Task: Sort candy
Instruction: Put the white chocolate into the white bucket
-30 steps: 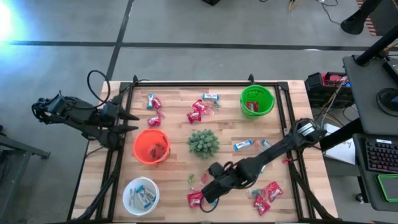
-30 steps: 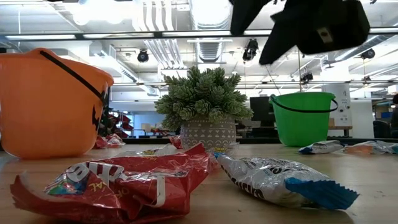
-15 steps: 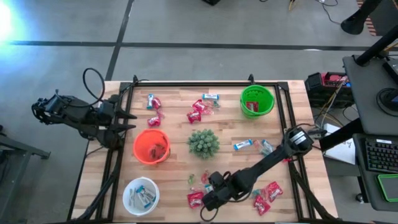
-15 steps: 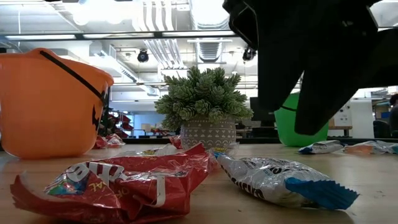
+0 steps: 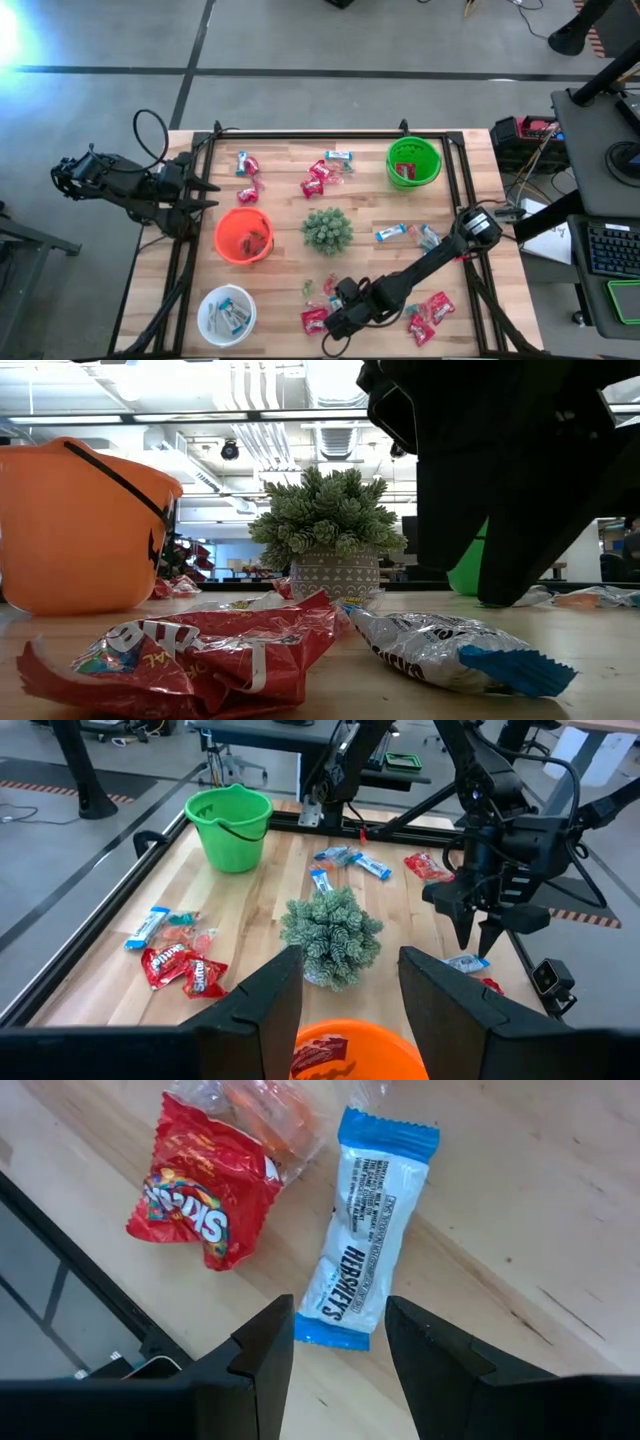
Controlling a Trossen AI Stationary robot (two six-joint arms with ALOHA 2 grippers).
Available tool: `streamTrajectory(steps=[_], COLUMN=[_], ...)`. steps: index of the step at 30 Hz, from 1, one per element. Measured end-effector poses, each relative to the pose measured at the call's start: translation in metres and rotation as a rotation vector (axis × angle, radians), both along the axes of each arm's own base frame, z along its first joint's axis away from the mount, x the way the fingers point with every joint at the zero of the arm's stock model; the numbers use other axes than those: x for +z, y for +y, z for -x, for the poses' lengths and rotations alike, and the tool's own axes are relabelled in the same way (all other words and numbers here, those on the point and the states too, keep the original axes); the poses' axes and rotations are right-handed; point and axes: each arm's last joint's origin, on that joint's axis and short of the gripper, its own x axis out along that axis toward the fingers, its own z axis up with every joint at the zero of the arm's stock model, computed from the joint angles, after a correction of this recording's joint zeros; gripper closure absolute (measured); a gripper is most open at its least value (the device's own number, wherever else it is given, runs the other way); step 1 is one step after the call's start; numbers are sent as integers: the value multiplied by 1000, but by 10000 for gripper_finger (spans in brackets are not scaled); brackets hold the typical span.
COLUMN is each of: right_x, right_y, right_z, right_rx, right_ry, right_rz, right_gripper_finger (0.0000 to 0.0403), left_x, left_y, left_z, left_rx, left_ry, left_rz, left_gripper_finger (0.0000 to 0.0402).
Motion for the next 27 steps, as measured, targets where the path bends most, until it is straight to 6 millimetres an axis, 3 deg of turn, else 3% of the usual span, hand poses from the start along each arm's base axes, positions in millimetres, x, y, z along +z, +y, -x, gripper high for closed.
streamTrajectory(steps=[27], right_x=[-18], right_y=[-3], right_z=[4], right_rx=[-23], right_ry=[-20], right_rz=[-16], right_gripper_finger=[250], left_x=[0], left_y=[0], left_z=[0], left_rx=[-1], left_ry=[0], left_rz=[-4], left_gripper_finger=[251])
